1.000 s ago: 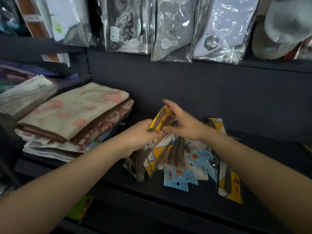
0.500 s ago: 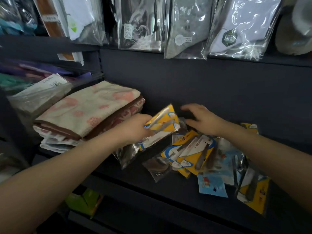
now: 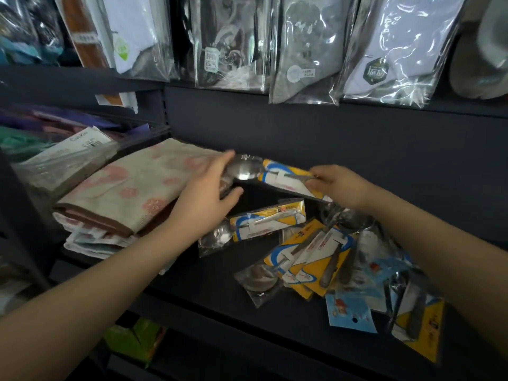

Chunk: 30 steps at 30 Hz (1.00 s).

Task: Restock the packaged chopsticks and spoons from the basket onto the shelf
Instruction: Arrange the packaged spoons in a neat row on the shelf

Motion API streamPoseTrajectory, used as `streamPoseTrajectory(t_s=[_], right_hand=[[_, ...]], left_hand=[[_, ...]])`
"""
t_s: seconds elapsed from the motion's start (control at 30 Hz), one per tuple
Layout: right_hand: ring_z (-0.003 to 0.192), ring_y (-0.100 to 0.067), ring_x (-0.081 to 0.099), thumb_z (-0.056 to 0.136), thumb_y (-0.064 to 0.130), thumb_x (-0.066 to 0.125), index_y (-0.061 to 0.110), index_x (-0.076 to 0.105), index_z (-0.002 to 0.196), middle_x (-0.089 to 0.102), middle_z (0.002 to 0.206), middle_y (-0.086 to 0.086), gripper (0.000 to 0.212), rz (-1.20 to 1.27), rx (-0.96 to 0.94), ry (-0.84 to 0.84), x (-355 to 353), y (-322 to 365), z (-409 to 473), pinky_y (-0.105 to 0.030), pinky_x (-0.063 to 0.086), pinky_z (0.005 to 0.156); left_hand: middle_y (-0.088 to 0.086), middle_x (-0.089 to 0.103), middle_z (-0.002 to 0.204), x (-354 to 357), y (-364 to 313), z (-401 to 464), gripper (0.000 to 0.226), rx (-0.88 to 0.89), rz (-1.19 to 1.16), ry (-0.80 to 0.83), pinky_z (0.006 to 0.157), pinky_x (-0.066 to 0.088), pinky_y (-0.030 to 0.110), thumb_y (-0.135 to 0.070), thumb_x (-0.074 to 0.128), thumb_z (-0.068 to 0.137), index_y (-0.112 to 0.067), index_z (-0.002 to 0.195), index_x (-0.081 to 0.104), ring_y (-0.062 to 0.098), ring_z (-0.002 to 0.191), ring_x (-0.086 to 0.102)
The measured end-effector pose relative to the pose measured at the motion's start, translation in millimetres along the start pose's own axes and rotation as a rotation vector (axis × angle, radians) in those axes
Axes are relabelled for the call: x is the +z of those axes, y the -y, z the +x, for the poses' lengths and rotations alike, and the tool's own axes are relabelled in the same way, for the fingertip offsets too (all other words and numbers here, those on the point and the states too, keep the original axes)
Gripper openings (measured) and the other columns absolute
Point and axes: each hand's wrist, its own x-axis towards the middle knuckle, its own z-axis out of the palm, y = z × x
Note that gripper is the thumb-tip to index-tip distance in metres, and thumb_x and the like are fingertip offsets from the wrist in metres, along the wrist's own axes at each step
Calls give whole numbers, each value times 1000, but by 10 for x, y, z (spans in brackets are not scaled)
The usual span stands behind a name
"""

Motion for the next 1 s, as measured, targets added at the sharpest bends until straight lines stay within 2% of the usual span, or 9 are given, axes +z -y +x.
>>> streamPoseTrajectory(t_s=[0.07, 0.17, 0.3, 0.37, 0.47, 0.57, 0.67, 0.87, 1.0], right_hand=[[78, -17, 47, 97, 21, 45, 1, 58, 98, 51, 79, -3, 24, 257, 82, -46, 31, 58, 0, -25, 35, 61], [72, -12, 49, 98, 19, 41, 4, 56, 105, 53, 78, -2, 22, 607, 109, -37, 174, 315, -21, -23, 39, 63], [74, -9, 51, 99, 17, 41, 5, 58, 96, 55, 79, 3, 22, 501, -53, 140, 454, 622, -3, -28, 43, 73], [73, -7, 52, 99, 16, 39, 13, 57, 80, 56, 77, 5, 27, 525, -87, 236, 505, 687, 20, -24, 43, 77], [103, -11, 57, 95, 3, 39, 4, 65, 107, 64, 110, -2, 28, 480, -75, 309, 499, 659, 127, -4, 38, 84], [127, -18, 47, 90, 19, 52, 15, 51, 133, 53, 137, -2, 43, -81, -128, 414, 656, 550, 287, -24, 37, 100], [120, -25, 42, 84, 42, 56, 26, 54, 123, 56, 122, -4, 41, -414, -182, 424, 838, 575, 322, -37, 31, 92], [116, -33, 48, 91, 31, 49, 18, 59, 107, 62, 117, -11, 23, -505, 46, 30, 465, 437, 338, -37, 33, 88], [119, -39, 46, 94, 32, 47, 13, 60, 114, 61, 120, -18, 31, -475, 295, -272, 7, 153, 298, -40, 36, 97]], left_hand=[[-5, 44, 129, 35, -26, 38, 68, -139, -327, -97, 93, 37, 13, -23, 63, 85, -21, 141, 25, 8, 118, 45], [3, 56, 122, 154, -135, 97, 51, -317, -656, 12, 102, 43, 31, -22, 57, 88, -12, 135, 38, 12, 111, 54], [9, 66, 104, 191, -150, 81, 12, -355, -772, 63, 80, 56, 38, -19, 52, 92, -20, 104, 53, 20, 90, 66], [10, 68, 102, 110, -50, 69, 13, -340, -678, 24, 84, 54, 46, -19, 56, 89, -18, 102, 56, 25, 93, 66], [8, 70, 90, -95, 96, 22, 12, -320, -551, 121, 76, 53, 32, -14, 60, 85, -12, 97, 62, 22, 83, 65], [19, 69, 81, -273, 169, -18, 21, -238, -297, 267, 65, 48, 40, -24, 63, 78, -7, 90, 63, 20, 69, 58], [25, 66, 80, -327, 172, -64, 23, -156, -76, 312, 57, 38, 37, -23, 61, 84, -6, 99, 62, 20, 59, 49], [1, 60, 72, -251, 123, -96, 27, -117, 97, 217, 55, 30, 32, -21, 51, 90, -11, 115, 54, 23, 70, 54], [12, 64, 106, 10, 122, 2, 36, -104, 259, 168, 75, 39, 34, -22, 49, 91, -9, 124, 44, 34, 99, 58]])
